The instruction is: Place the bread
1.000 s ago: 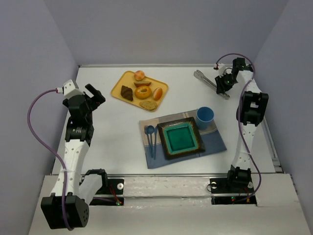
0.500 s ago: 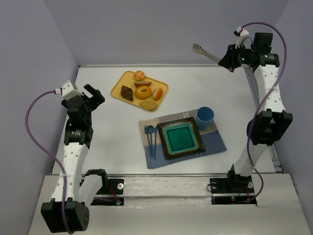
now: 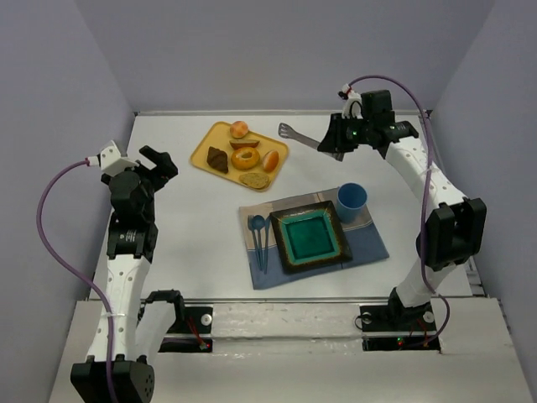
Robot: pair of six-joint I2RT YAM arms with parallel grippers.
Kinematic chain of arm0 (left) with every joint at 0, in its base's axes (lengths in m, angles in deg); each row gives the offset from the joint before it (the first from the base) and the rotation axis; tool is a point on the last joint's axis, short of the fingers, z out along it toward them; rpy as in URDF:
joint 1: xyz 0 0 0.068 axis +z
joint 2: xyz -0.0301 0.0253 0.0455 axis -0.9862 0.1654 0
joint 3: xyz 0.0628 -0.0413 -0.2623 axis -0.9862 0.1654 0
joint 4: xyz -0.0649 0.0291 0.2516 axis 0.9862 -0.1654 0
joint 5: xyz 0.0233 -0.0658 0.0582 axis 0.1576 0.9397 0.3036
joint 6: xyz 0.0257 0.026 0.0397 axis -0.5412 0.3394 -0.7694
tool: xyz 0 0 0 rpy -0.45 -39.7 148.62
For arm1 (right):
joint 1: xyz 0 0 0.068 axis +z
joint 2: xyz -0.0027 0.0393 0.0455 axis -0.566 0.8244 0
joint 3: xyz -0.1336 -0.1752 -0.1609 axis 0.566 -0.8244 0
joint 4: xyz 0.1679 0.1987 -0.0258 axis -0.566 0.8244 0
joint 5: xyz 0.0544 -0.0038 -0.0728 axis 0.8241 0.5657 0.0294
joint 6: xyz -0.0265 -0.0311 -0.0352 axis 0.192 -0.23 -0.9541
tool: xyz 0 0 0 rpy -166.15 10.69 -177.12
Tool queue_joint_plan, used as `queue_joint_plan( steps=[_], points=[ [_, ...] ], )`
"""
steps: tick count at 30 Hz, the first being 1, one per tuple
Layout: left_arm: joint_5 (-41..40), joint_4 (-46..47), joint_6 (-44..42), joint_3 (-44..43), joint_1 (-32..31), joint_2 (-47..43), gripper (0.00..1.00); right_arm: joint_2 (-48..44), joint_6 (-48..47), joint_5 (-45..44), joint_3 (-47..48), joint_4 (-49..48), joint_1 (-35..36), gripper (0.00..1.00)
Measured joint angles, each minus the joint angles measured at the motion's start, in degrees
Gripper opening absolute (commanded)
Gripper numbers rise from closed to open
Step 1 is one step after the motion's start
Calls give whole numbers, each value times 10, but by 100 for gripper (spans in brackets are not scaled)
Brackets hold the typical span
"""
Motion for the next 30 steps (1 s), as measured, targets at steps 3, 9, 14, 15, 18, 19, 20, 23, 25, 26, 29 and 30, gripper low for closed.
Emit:
queue_joint_plan(
  steps=[3, 9, 14, 15, 18, 19, 20, 23, 25, 26, 29, 30],
  points=[
    [2, 0, 2, 0, 0, -6, 99, -24, 48, -43, -50, -25, 27, 35],
    [5, 0, 6, 2, 0, -7, 99, -58, 120, -100, -96, -68, 62, 46],
    [8, 0, 8, 4, 0, -7, 99, -56, 163, -135, -111, -90, 85, 48],
    [8, 0, 8, 4, 0, -8, 99, -53, 170, -139, -110, -95, 89, 48],
    [9, 0, 8, 4, 0, -10, 99, -38, 184, -145, -110, -102, 101, 49],
    [9, 0, 8, 4, 0, -11, 99, -31, 187, -148, -110, -105, 106, 50],
    [9, 0, 9, 4, 0, -12, 99, -26, 191, -152, -109, -106, 110, 50],
    [9, 0, 8, 5, 0, -14, 99, -4, 199, -166, -107, -106, 123, 51],
    [9, 0, 8, 5, 0, -14, 99, 5, 202, -174, -106, -105, 127, 52],
    [9, 0, 8, 5, 0, -14, 99, 11, 204, -180, -104, -105, 132, 52],
    [9, 0, 8, 5, 0, -15, 99, 22, 207, -196, -99, -103, 138, 54],
    [9, 0, 9, 5, 0, -15, 99, 26, 207, -203, -96, -100, 141, 54]
  ],
)
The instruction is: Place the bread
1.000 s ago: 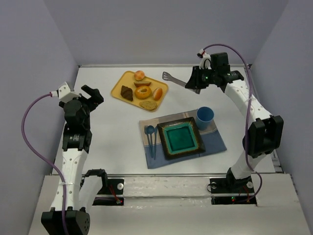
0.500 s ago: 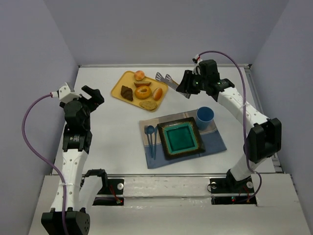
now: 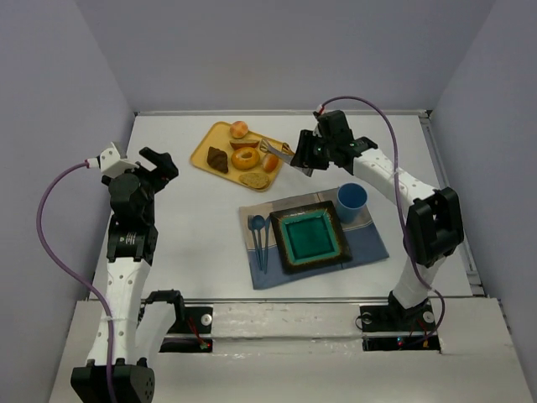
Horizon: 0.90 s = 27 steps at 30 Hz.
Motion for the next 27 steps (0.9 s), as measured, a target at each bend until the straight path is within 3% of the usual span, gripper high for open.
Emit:
queue_joint_plan(
  steps=[17, 22, 27],
  points=[
    [-1, 0, 0, 1, 0, -5, 99, 54, 5, -36, 44, 39, 34, 53],
    [-1, 0, 0, 5, 0, -8, 99, 54, 6, -43, 44, 47, 34, 37],
    [-1, 0, 2, 5, 0, -8, 99, 54, 6, -42, 44, 50, 39, 33]
  ],
)
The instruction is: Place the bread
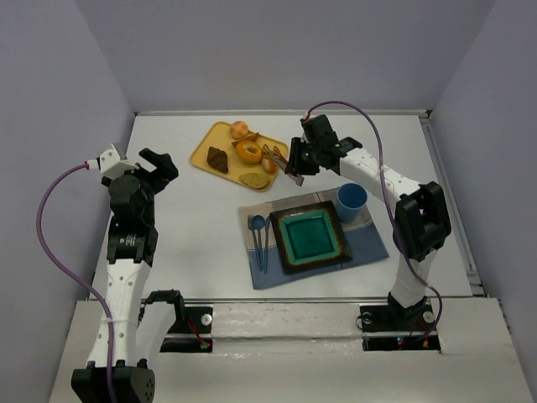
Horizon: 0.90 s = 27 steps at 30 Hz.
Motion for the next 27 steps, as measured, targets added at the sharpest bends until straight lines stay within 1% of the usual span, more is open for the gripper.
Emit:
queue_joint_plan(
  steps=[2, 4, 5, 6, 8, 10, 15, 20, 23, 27],
  points=[
    [0, 0, 0, 0, 0, 0, 99, 0, 0, 0, 0, 0, 3, 30],
    [0, 0, 0, 0, 0, 0, 99, 0, 0, 0, 0, 0, 3, 24],
    [0, 0, 0, 0, 0, 0, 99, 0, 0, 0, 0, 0, 3, 21],
    [0, 0, 0, 0, 0, 0, 99, 0, 0, 0, 0, 0, 3, 16],
    [0, 0, 0, 0, 0, 0, 99, 0, 0, 0, 0, 0, 3, 10],
    [0, 0, 1, 0, 0, 0, 99, 0, 0, 0, 0, 0, 3, 8],
    [0, 0, 0, 0, 0, -2, 99, -3, -5, 0, 1, 1, 3, 7],
    [0, 0, 0, 0, 0, -4, 99, -30, -17, 1, 1, 11, 3, 7],
    [0, 0, 1, 0, 0, -4, 99, -59, -29, 11, 0, 15, 3, 7],
    [0, 0, 1, 0, 0, -4, 99, -128, -41, 31, -33, 13, 3, 7]
  ],
)
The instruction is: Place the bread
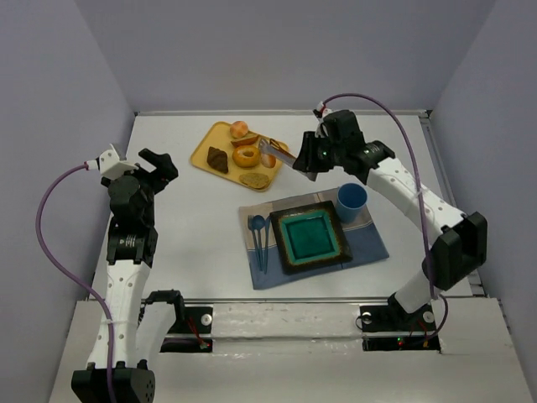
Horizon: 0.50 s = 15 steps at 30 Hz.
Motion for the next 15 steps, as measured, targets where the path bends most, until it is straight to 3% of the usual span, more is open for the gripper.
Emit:
queue_joint_plan(
  steps=[7, 15],
  points=[
    [2, 0, 1, 1, 0, 0, 99, -158, -14, 29, -112, 27, 0, 8],
    [7, 0, 2, 1, 0, 0, 99, -326, -22, 51, -214, 162, 0, 10]
  ],
)
